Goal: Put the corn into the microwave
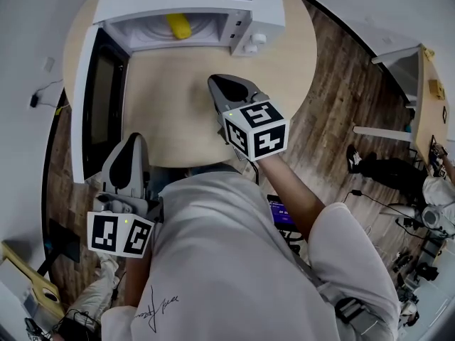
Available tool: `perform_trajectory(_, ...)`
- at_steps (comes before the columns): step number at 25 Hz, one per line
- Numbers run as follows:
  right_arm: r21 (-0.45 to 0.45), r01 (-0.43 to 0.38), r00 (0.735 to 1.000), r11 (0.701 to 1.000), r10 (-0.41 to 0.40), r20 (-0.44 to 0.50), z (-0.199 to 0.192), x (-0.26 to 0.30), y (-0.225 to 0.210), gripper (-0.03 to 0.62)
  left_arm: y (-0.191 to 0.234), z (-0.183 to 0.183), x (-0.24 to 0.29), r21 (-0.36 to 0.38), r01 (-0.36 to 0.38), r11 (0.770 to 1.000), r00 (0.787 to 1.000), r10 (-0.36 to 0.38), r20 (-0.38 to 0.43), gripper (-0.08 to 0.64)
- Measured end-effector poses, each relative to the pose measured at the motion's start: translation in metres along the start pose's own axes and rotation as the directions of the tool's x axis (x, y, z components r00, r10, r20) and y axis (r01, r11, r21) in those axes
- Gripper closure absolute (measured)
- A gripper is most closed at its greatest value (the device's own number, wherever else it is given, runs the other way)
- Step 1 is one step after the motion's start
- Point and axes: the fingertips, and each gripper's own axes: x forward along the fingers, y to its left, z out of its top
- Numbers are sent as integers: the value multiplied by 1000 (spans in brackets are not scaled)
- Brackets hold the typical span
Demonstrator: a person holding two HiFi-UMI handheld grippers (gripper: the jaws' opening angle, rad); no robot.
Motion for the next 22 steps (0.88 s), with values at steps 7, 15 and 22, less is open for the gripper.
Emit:
perform_trajectory(7,29,-37,998,999,36,46,6,-28,5,580,-3,0,0,28,-16,999,1000,16,9,567)
perform_trajectory(15,62,-38,994,997,31,108,10,-64,10,580,2,-1,-2,49,-55,997,998,54,19,568)
perform_trajectory(22,55,-10,993,998,4,121,8,-91,13,581,7,-5,-3,62,-90,994,996,91,-12,569)
